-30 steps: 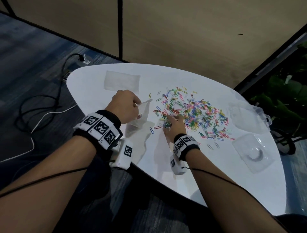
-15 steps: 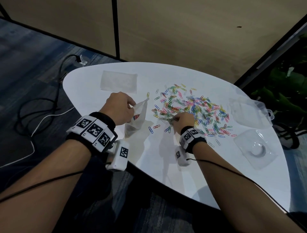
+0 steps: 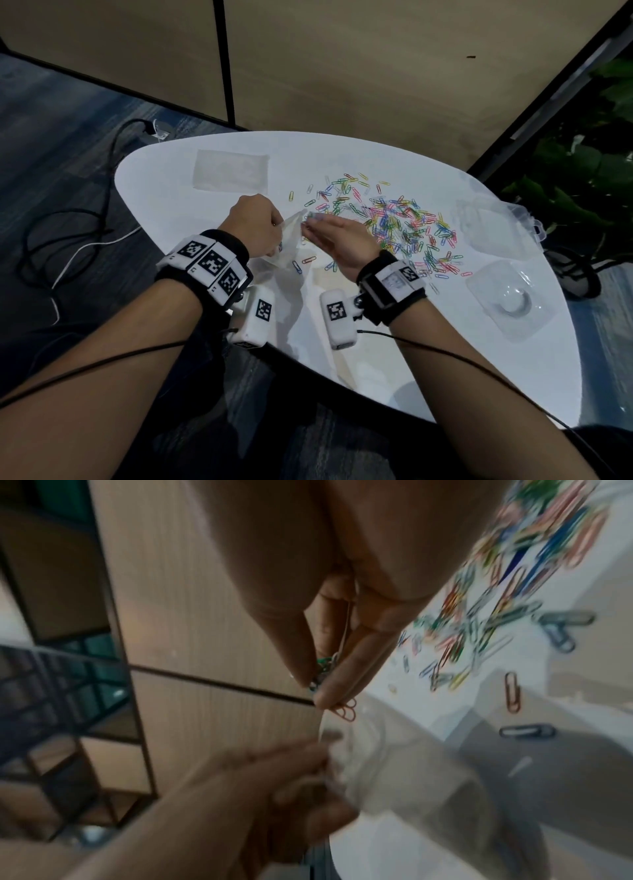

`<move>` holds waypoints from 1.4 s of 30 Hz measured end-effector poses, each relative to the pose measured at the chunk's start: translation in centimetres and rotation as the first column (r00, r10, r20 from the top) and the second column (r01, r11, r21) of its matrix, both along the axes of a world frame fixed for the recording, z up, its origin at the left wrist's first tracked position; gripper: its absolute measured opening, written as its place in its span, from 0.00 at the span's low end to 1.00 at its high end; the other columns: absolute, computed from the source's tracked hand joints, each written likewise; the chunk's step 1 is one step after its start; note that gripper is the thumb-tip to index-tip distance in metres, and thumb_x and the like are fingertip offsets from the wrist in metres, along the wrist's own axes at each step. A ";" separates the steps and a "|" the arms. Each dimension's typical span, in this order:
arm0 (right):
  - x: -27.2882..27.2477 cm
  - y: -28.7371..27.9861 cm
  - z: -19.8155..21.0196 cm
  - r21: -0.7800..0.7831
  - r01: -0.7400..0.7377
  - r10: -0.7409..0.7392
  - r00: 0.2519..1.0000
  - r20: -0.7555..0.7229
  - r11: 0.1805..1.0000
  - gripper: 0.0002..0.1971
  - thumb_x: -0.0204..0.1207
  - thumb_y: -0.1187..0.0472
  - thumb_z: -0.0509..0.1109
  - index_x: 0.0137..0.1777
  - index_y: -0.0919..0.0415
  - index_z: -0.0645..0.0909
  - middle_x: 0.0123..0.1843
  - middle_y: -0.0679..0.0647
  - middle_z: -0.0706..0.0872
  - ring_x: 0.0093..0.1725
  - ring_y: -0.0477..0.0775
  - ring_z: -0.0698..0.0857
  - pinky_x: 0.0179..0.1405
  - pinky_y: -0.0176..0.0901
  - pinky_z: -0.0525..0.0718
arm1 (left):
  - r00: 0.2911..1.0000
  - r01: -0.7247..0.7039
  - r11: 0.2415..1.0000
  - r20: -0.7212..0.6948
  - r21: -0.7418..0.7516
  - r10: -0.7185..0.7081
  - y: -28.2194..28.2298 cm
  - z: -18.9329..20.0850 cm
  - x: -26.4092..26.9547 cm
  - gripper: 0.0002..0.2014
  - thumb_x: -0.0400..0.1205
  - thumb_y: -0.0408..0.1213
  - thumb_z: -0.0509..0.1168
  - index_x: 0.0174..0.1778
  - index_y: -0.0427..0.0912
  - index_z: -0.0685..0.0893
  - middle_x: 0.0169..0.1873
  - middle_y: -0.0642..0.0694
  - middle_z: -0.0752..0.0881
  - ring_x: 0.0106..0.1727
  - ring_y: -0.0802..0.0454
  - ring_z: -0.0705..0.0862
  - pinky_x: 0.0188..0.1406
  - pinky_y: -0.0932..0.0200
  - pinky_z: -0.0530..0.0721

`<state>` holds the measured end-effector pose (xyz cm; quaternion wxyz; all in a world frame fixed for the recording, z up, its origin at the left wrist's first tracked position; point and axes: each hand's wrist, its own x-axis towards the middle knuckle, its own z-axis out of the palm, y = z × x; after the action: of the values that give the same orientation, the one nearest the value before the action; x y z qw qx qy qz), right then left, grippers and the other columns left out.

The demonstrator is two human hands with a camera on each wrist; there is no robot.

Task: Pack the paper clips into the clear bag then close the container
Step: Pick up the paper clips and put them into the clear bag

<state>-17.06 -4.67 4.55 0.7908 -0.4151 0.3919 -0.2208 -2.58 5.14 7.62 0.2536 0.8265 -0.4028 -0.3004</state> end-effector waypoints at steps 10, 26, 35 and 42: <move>3.9 2.2 -1.0 -0.592 -0.693 0.171 0.697 -0.697 0.412 0.17 0.77 0.66 0.66 0.63 0.57 0.87 0.60 0.57 0.90 0.57 0.57 0.87 0.52 0.40 0.81 | 0.998 -0.055 0.998 0.012 -0.023 0.055 0.3 -0.2 0.7 0.12 0.78 0.28 0.65 0.47 0.41 0.93 0.42 0.40 0.92 0.48 0.40 0.92 0.55 0.48 0.91; -3.3 0.8 -10.3 -0.241 -0.879 -0.136 0.320 -0.937 -0.411 0.30 0.88 0.53 0.49 0.87 0.51 0.41 0.89 0.54 0.43 0.87 0.62 0.46 0.83 0.68 0.52 | 0.985 -0.164 0.982 0.037 -0.089 0.168 2.0 0.1 3.4 0.11 0.79 0.27 0.65 0.44 0.40 0.94 0.37 0.40 0.93 0.42 0.41 0.92 0.50 0.48 0.93; -4.3 -5.5 -11.1 -0.125 -0.991 -0.294 0.131 -0.947 -0.039 0.50 0.69 0.71 0.72 0.85 0.50 0.46 0.87 0.55 0.48 0.80 0.74 0.61 0.64 0.64 0.79 | 0.992 -0.117 0.990 0.038 -0.077 0.120 1.5 0.3 2.8 0.12 0.78 0.28 0.65 0.43 0.43 0.94 0.38 0.39 0.92 0.42 0.39 0.92 0.49 0.46 0.93; -4.3 -6.2 -9.7 -0.380 -0.925 -0.305 0.354 -0.884 0.027 0.08 0.76 0.73 0.64 0.43 0.65 0.84 0.43 0.59 0.85 0.42 0.62 0.86 0.38 0.46 0.84 | 0.994 -0.098 0.994 0.042 -0.057 0.100 1.4 0.6 2.1 0.14 0.78 0.25 0.62 0.46 0.41 0.94 0.40 0.38 0.93 0.44 0.37 0.92 0.51 0.46 0.92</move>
<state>-21.34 -10.91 -5.12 0.0284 -0.9413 0.3288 0.0705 -0.51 6.56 8.22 0.2819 0.8447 -0.3750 -0.2576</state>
